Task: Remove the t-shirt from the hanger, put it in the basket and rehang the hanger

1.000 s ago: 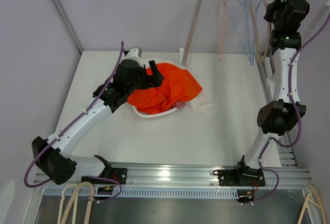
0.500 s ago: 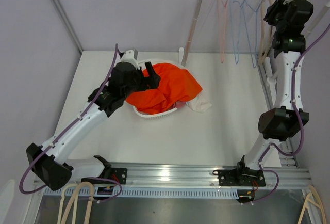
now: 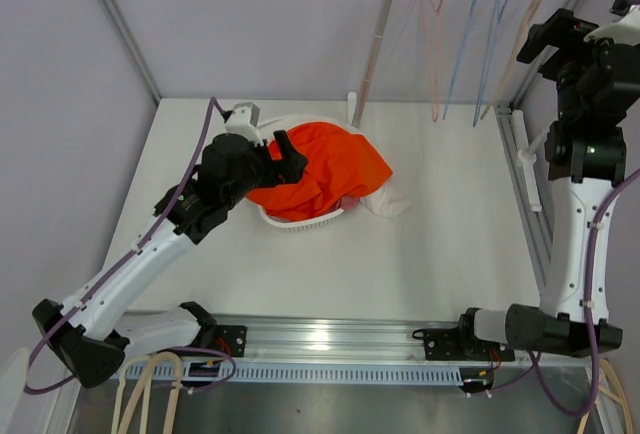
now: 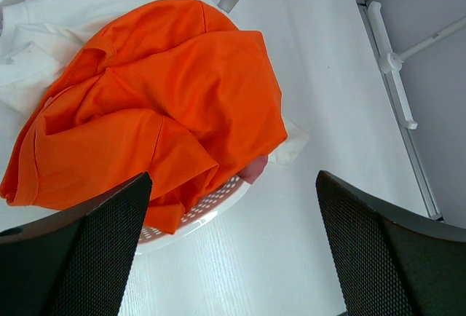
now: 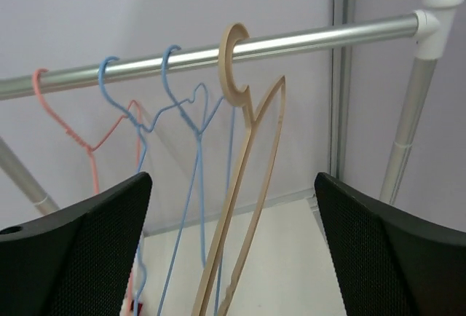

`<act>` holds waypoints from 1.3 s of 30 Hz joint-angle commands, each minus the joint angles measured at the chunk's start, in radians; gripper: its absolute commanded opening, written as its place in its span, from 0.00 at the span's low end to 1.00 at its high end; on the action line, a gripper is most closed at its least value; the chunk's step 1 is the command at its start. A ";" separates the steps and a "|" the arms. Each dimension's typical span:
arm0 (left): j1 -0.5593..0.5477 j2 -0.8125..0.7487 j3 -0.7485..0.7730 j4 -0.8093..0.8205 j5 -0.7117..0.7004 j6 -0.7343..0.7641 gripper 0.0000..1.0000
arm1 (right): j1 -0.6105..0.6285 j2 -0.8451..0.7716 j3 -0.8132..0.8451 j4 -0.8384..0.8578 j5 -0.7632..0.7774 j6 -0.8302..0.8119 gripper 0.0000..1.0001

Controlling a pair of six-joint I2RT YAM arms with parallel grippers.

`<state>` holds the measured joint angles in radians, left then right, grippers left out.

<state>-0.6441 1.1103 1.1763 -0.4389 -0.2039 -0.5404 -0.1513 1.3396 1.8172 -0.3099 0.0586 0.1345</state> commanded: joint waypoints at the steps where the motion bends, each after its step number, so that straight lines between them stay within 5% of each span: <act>1: -0.011 -0.067 -0.007 -0.020 0.023 0.016 1.00 | 0.057 -0.094 -0.059 -0.046 0.046 -0.009 0.99; 6: -0.011 -0.156 -0.027 -0.044 0.054 0.023 1.00 | 0.198 -0.252 -0.215 -0.121 0.052 0.077 0.99; 13: -0.011 -0.216 -0.029 -0.101 0.012 0.046 0.99 | 0.390 -0.436 -0.476 -0.171 -0.164 0.220 1.00; 19: -0.005 -0.195 -0.040 -0.112 -0.038 0.043 0.99 | 0.490 -0.416 -0.634 -0.183 -0.164 0.270 0.99; 30: 0.106 -0.164 -0.070 -0.080 0.100 0.013 0.99 | 0.630 -0.258 -0.872 0.037 -0.218 0.381 0.99; 39: 0.112 -0.178 -0.096 -0.072 0.092 0.019 1.00 | 0.636 -0.013 -1.053 0.443 -0.211 0.604 0.99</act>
<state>-0.5400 0.9466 1.0916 -0.5400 -0.1268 -0.5220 0.4824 1.2804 0.8089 -0.0914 -0.1631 0.6136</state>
